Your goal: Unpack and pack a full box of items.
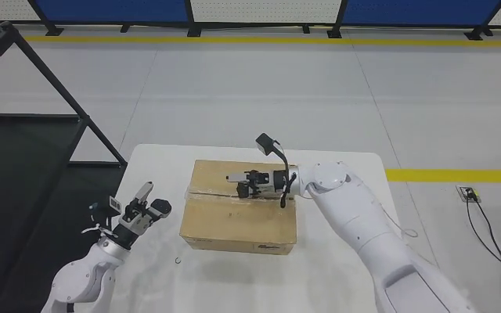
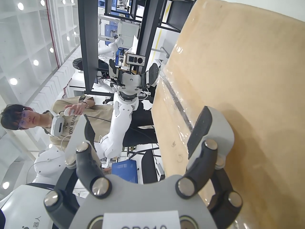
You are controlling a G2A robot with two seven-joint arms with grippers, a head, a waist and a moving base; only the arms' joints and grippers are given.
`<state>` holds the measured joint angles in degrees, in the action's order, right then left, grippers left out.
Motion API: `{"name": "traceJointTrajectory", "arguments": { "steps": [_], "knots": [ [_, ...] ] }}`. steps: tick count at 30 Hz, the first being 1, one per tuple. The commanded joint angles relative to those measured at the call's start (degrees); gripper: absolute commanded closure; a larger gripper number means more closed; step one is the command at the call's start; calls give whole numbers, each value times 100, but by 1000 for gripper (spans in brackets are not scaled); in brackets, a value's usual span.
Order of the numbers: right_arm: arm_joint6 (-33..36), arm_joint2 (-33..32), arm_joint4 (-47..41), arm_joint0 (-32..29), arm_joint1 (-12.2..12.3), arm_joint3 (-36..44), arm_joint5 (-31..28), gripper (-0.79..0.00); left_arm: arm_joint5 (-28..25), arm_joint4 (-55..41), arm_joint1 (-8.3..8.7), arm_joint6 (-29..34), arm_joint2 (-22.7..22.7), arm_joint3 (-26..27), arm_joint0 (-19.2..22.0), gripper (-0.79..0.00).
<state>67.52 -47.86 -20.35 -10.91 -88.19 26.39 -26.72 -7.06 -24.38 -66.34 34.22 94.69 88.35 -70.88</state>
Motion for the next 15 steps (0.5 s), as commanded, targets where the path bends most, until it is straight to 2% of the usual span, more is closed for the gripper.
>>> {"name": "traceJointTrajectory", "arguments": {
  "steps": [1,7,15],
  "knots": [
    [11,-134,93,-107,131,210,58,-785,18,16,0,-10,-42,-19,29,-785],
    [-12,-595,502,-630,543,1253,379,-785,78,86,-1,-24,-179,-48,141,-785],
    [-131,-1445,1266,-1858,1083,3515,1281,-785,112,152,1,-26,-312,-31,238,-785]
  ]
}}
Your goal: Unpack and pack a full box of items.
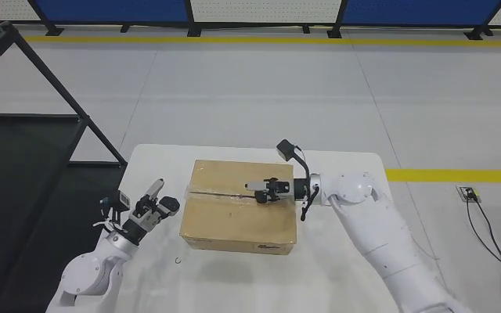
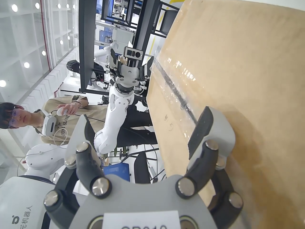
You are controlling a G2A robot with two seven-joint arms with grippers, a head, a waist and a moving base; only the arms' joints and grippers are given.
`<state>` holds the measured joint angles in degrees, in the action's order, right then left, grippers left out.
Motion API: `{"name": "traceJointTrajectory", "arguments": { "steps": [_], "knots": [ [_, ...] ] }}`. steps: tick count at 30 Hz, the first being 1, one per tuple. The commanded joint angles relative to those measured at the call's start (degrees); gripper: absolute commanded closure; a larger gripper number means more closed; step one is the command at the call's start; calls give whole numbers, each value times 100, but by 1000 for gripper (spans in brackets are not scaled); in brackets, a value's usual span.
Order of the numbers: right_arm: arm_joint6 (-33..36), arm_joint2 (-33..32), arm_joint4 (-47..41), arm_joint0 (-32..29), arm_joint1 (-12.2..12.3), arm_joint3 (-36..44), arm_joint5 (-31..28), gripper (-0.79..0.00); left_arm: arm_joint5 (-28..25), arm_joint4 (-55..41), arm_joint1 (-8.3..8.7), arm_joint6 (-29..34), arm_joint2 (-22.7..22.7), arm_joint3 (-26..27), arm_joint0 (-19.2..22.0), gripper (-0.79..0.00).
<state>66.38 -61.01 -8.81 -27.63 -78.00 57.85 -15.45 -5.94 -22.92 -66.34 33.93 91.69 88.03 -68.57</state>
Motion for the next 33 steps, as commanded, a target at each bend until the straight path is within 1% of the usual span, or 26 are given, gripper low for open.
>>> {"name": "traceJointTrajectory", "arguments": {
  "steps": [1,6,11,16,25,33],
  "knots": [
    [-44,-236,234,-327,118,614,281,-785,3,7,1,-3,-22,3,13,-785],
    [-47,-699,574,-911,324,1584,747,-785,14,1,4,-9,-59,1,34,-785],
    [-113,-1030,674,-1233,445,1991,959,-785,8,2,7,-13,-102,-24,57,-785],
    [-243,-1223,601,-1243,505,1760,1041,-785,-25,-13,11,-9,-118,-28,66,-785],
    [-116,-1364,389,-1139,587,1190,936,-785,-20,2,26,-47,-92,-25,25,-785],
    [-115,-1540,235,-1262,678,1098,834,-785,4,67,33,-68,-150,-36,37,-785]
  ]
}}
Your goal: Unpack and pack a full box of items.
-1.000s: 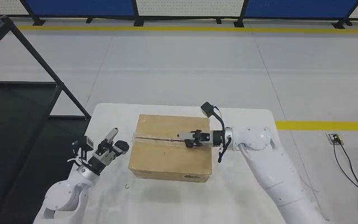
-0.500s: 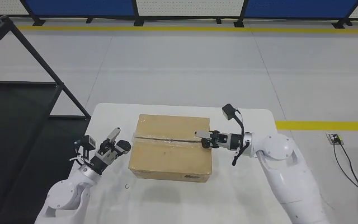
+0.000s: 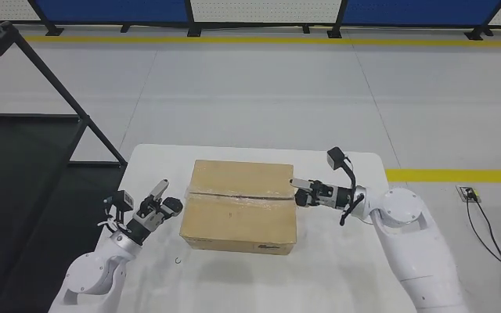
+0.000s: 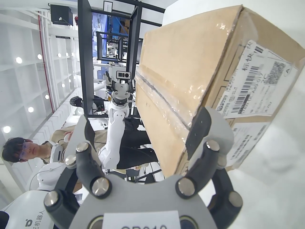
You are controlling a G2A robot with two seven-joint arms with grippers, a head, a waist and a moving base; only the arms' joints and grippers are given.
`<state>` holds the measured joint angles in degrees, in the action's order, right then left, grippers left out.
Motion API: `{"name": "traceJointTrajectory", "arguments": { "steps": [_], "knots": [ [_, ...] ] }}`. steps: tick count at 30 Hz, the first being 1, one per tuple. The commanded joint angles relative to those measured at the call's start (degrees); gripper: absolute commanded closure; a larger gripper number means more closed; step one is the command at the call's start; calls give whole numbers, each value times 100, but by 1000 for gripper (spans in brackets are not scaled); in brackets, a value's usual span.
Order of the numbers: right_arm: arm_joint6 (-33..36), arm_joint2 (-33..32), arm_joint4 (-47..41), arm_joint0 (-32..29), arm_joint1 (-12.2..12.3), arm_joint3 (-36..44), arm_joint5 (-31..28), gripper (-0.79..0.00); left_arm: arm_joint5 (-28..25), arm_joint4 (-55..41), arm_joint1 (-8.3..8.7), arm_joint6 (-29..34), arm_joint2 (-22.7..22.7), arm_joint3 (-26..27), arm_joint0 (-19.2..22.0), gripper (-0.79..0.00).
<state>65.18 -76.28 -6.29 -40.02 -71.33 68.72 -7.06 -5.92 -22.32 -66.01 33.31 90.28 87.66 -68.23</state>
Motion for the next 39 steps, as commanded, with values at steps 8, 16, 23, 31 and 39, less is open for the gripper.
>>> {"name": "traceJointTrajectory", "arguments": {
  "steps": [8,16,23,31,39],
  "knots": [
    [-17,87,-104,-125,46,89,-14,-785,15,56,4,-32,-69,-15,8,-785],
    [-118,371,-174,8,22,-50,-55,-785,9,78,9,-56,-99,-15,-22,-785],
    [-500,345,-300,164,26,-249,-171,-785,16,84,16,-51,-113,38,-61,-785],
    [-746,18,-728,-148,101,463,-425,-785,-28,39,28,-27,-70,23,-83,-785],
    [-703,455,-715,120,48,274,-264,-785,-91,-54,42,-22,19,9,-154,-785]
  ]
}}
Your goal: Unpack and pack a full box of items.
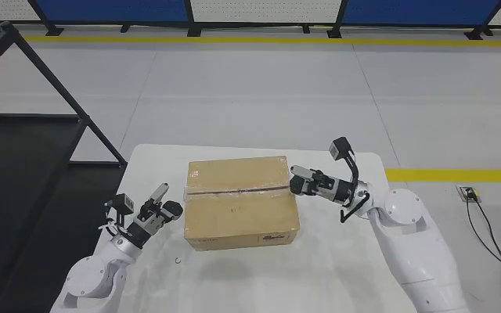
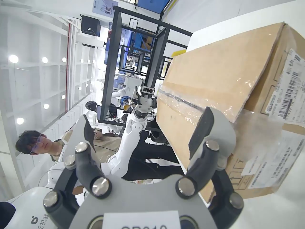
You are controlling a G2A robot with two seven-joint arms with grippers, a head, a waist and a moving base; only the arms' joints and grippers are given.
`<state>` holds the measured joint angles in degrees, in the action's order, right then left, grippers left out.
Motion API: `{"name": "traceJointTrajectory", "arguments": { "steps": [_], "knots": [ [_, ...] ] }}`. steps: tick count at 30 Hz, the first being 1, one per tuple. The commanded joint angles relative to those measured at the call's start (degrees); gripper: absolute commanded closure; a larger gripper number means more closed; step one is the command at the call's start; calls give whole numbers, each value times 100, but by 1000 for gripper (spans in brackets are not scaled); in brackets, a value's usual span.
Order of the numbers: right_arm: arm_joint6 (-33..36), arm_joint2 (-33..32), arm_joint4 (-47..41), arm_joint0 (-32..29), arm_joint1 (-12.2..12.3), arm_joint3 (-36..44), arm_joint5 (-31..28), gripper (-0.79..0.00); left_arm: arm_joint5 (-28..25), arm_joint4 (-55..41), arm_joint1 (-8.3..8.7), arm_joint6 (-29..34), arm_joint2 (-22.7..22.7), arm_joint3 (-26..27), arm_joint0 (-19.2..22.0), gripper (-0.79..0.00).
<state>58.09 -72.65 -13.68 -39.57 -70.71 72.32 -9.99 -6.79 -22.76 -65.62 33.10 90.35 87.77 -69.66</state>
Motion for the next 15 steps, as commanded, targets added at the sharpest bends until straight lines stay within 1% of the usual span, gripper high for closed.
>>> {"name": "traceJointTrajectory", "arguments": {
  "steps": [1,6,15],
  "knots": [
    [12,172,29,140,-29,-174,51,-785,-9,-19,4,-2,21,-3,-20,-785],
    [67,501,-57,520,-110,-809,135,-785,-53,-80,13,0,90,4,-66,-785],
    [-3,1119,-359,1087,-345,-1661,-47,-785,-111,-159,37,19,247,8,-186,-785]
  ]
}}
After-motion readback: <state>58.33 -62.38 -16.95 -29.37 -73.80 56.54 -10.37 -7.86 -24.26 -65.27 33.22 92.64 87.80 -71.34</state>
